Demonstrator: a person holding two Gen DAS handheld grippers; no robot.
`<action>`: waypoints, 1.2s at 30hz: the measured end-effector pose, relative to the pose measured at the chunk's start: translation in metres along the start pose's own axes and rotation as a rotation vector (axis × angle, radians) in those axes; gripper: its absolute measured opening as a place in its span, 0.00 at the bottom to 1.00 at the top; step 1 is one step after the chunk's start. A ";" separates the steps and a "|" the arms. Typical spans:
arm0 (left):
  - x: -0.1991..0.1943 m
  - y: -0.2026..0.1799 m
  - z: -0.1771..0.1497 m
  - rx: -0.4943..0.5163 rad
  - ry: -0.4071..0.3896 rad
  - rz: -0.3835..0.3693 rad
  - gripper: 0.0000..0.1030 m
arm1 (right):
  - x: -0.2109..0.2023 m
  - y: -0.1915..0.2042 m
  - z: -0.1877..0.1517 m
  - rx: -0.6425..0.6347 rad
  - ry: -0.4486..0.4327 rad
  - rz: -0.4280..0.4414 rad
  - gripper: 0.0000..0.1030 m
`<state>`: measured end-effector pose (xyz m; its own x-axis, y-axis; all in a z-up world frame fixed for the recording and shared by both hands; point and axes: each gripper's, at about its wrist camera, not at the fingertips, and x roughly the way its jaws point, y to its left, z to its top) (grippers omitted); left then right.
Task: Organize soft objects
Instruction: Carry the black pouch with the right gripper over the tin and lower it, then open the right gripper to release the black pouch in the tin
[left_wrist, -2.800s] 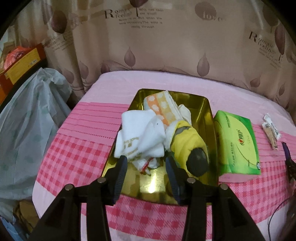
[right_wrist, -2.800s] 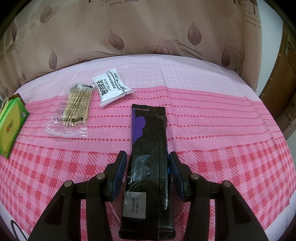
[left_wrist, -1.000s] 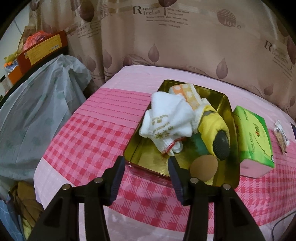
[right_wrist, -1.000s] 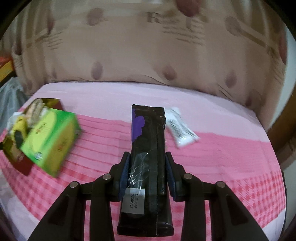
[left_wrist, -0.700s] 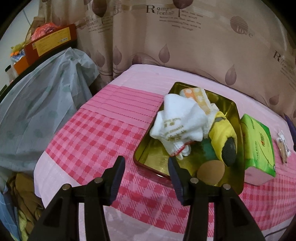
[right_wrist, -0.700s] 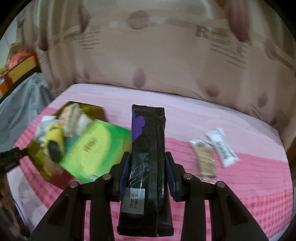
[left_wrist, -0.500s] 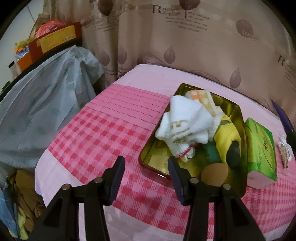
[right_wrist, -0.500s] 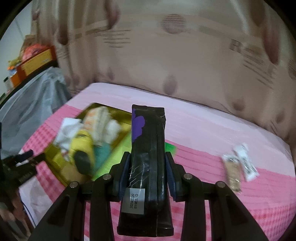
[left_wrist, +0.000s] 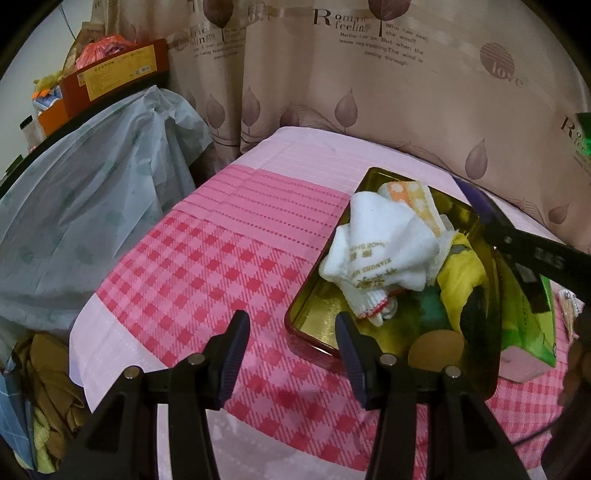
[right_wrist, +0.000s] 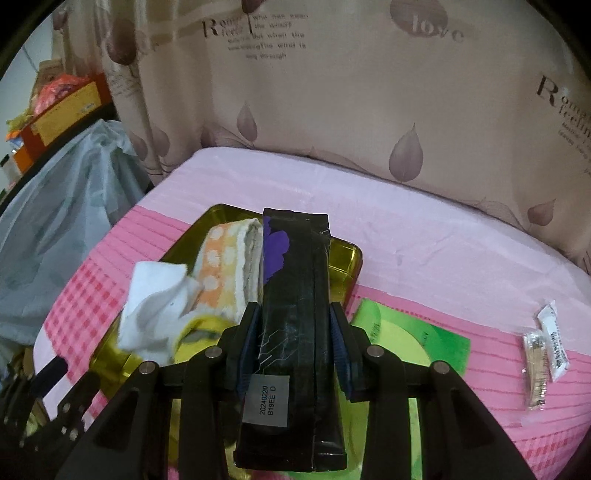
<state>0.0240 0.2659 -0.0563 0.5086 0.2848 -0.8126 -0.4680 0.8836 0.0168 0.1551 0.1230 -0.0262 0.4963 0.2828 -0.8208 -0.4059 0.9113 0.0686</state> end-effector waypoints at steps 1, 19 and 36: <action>0.001 0.000 0.000 -0.001 0.003 -0.002 0.48 | 0.005 0.001 0.001 0.005 0.006 -0.004 0.32; 0.005 -0.005 -0.001 0.016 0.009 -0.007 0.48 | 0.010 0.010 0.002 0.001 -0.015 0.039 0.55; 0.000 -0.011 -0.003 0.059 -0.012 0.006 0.48 | -0.046 -0.230 -0.045 0.084 -0.058 -0.164 0.58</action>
<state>0.0270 0.2548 -0.0583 0.5144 0.2945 -0.8054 -0.4279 0.9020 0.0565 0.1909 -0.1129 -0.0297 0.5945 0.1430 -0.7913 -0.2515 0.9678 -0.0140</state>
